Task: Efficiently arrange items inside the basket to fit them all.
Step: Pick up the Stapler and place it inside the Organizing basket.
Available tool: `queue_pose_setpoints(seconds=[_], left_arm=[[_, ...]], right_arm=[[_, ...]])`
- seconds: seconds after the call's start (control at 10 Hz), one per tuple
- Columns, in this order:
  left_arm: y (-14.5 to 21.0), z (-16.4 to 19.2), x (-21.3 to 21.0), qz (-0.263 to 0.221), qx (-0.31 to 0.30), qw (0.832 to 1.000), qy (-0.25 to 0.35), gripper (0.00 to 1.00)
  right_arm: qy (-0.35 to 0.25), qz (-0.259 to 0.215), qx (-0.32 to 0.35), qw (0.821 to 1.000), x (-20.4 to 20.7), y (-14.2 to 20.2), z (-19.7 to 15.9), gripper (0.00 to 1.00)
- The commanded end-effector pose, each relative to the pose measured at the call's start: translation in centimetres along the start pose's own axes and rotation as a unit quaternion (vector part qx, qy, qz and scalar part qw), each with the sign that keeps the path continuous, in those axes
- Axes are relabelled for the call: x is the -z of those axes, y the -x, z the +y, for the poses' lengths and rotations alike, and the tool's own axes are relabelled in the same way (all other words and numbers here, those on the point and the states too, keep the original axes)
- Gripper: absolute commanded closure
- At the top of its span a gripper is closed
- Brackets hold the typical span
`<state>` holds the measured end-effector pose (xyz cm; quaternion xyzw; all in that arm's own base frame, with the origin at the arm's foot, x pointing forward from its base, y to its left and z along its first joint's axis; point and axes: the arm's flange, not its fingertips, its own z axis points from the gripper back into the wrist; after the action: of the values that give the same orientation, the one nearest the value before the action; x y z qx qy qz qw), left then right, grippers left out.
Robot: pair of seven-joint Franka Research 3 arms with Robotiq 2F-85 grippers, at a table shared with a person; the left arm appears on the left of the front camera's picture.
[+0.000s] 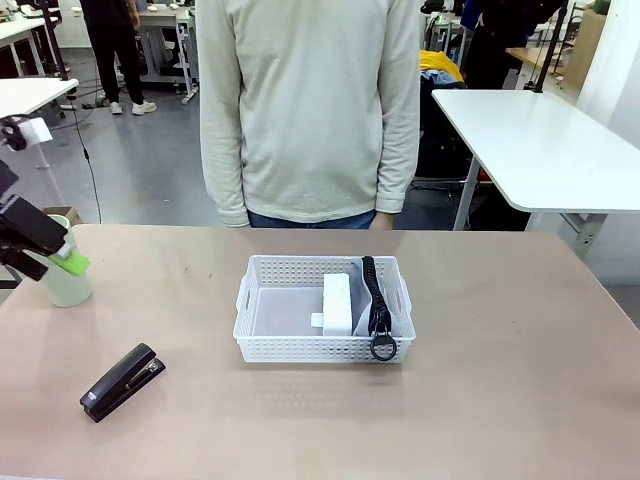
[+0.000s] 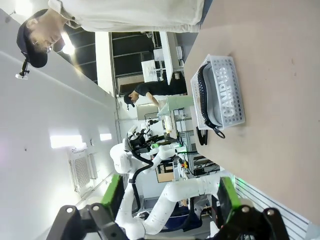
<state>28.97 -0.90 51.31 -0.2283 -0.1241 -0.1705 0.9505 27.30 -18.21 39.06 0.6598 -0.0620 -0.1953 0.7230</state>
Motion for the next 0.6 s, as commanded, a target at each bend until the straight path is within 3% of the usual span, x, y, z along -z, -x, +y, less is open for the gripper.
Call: queue_pose_setpoints(seconds=[0.0, 0.2, 0.3, 0.5], left_arm=[[0.5, -0.1, -1.4, -0.025, -0.017, 1.0, 0.003, 0.0], [0.1, 0.2, -0.9, -0.014, -0.009, 1.0, 0.006, 0.0], [0.3, 0.0, 0.9, 0.039, -0.008, 0.998, 0.038, 0.0], [1.5, -1.8, 4.3, 0.088, -0.028, 0.996, -0.007, 0.0]], right_arm=[[-0.009, -0.001, -0.012, 1.0, -0.1, 0.1, 0.2, 0.0], [-0.009, -0.001, -0.012, 1.0, -0.1, 0.1, 0.2, 0.0], [-0.009, -0.001, -0.012, 1.0, -0.1, 0.1, 0.2, 0.0], [-0.009, -0.001, -0.012, 1.0, -0.1, 0.1, 0.2, 0.0]])
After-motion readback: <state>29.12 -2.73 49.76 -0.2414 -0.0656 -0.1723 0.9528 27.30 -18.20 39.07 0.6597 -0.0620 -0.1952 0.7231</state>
